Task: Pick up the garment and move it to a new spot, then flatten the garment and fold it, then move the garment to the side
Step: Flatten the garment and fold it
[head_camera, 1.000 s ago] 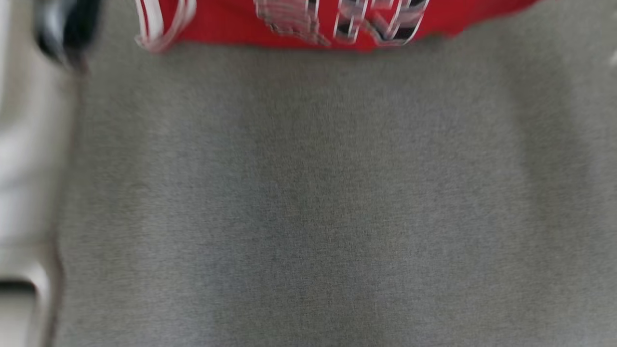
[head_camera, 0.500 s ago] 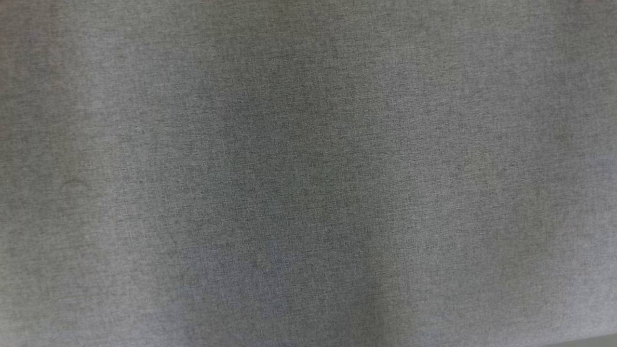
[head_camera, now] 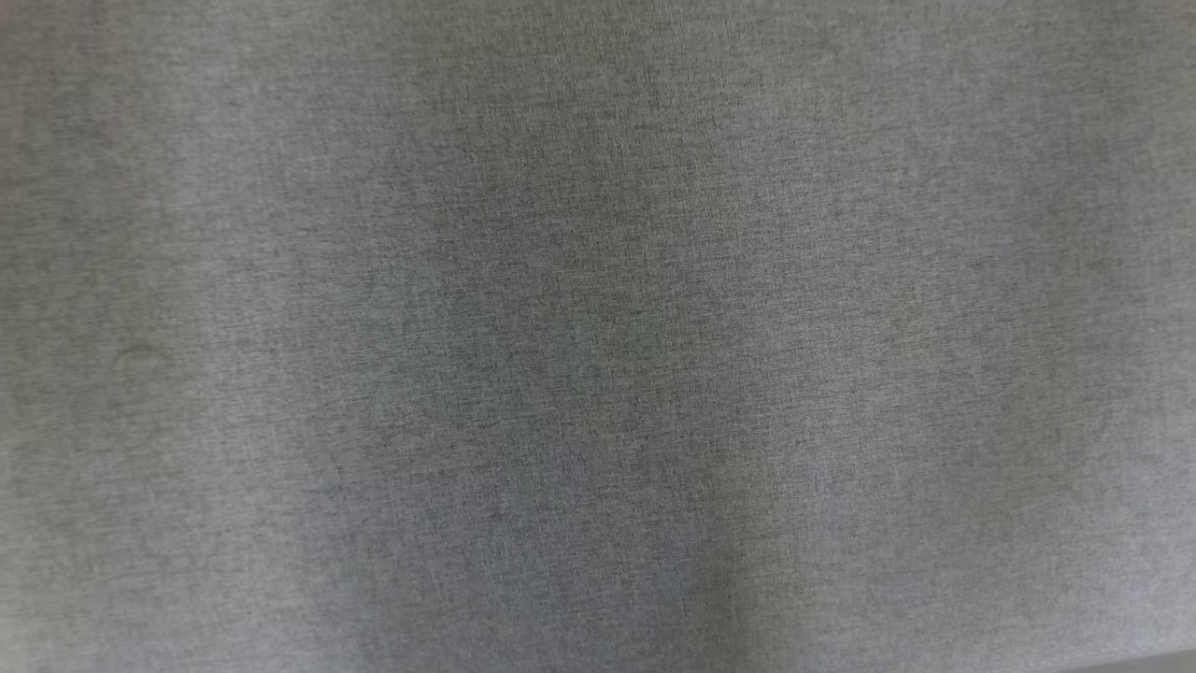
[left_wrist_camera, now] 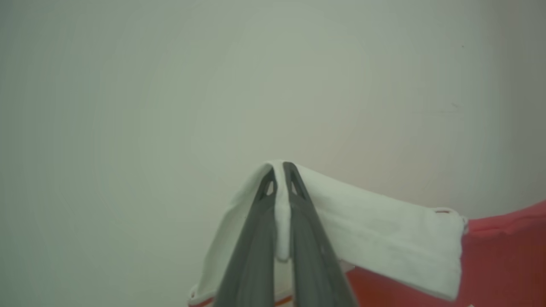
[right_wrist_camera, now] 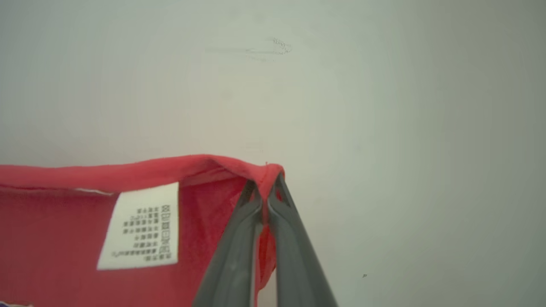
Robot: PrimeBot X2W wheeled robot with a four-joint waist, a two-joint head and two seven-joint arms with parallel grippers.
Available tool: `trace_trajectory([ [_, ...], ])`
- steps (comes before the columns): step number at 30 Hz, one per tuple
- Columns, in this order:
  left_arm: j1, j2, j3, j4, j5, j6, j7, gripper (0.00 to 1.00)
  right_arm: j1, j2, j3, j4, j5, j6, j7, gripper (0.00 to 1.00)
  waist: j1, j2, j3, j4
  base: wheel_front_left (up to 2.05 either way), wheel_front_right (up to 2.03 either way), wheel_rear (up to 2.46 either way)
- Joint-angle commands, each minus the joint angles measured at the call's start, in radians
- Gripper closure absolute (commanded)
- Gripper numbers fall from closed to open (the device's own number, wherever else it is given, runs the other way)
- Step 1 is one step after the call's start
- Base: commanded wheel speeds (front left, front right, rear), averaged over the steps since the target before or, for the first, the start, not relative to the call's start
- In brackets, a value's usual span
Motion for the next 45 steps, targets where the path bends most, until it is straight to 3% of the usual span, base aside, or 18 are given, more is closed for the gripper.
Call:
trace_trajectory([
  [1,-0.015,-0.004,-0.005,0.016,0.0,-0.006,-0.009,1.0,-0.008,0.002,0.009,0.009,0.009,-0.002,-0.008,1.0,0.0001,-0.0001,0.012,-0.001,0.0,0.0,0.0],
  [19,-0.01,-0.03,-0.054,0.116,-0.019,-0.014,-0.082,1.0,-0.012,0.018,0.116,0.042,0.056,-0.002,-0.053,1.0,0.0001,-0.0001,0.038,0.004,0.0,0.0,0.0],
  [28,0.161,-0.032,-0.101,0.063,-0.084,-0.013,-0.108,1.0,0.109,-0.015,0.174,-0.04,0.125,-0.002,-0.108,1.0,0.0001,-0.0001,0.008,0.001,0.0,0.0,0.0],
  [32,0.324,0.048,-0.147,-0.05,-0.158,-0.013,-0.113,1.0,0.26,-0.048,0.215,-0.139,0.207,-0.002,-0.154,1.0,0.0001,-0.0001,-0.034,-0.024,0.0,0.0,0.0],
  [39,0.662,0.185,-0.107,-0.301,-0.251,-0.002,-0.118,1.0,0.524,-0.116,0.269,-0.305,0.286,-0.002,-0.195,1.0,0.0001,-0.0001,-0.14,-0.033,0.0,0.0,0.0],
  [45,1.061,0.264,-0.059,-0.644,-0.286,0.108,-0.116,1.0,0.774,-0.184,0.281,-0.463,0.303,-0.002,-0.203,1.0,0.0001,-0.0001,-0.227,-0.032,0.0,0.0,0.0],
])
